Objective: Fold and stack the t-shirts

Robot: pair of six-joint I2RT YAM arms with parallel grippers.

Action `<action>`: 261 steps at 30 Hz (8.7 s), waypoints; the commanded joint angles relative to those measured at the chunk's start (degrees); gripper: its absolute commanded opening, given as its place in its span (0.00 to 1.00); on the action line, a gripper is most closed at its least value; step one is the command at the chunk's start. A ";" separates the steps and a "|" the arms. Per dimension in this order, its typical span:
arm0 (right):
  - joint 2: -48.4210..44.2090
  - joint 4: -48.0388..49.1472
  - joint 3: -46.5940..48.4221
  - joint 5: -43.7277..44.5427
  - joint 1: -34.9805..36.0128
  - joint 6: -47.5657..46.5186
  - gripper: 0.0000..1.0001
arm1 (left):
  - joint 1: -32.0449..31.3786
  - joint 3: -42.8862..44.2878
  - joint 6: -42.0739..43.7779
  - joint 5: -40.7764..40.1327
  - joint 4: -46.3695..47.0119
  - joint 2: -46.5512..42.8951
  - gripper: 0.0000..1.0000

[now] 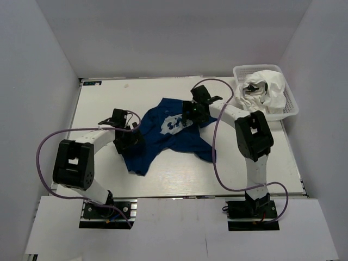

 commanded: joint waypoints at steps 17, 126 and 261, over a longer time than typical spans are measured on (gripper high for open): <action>-2.17 -5.56 22.34 10.89 -7.02 -6.18 0.90 | -0.18 18.56 5.00 -6.18 -5.54 2.67 1.00; -10.56 30.64 43.41 11.43 -18.61 -28.84 0.00 | 0.34 94.32 34.70 -31.95 30.82 16.37 0.00; -25.69 0.07 -24.54 4.48 -14.14 -11.61 0.90 | -17.22 63.21 22.78 -36.79 -3.26 43.72 0.23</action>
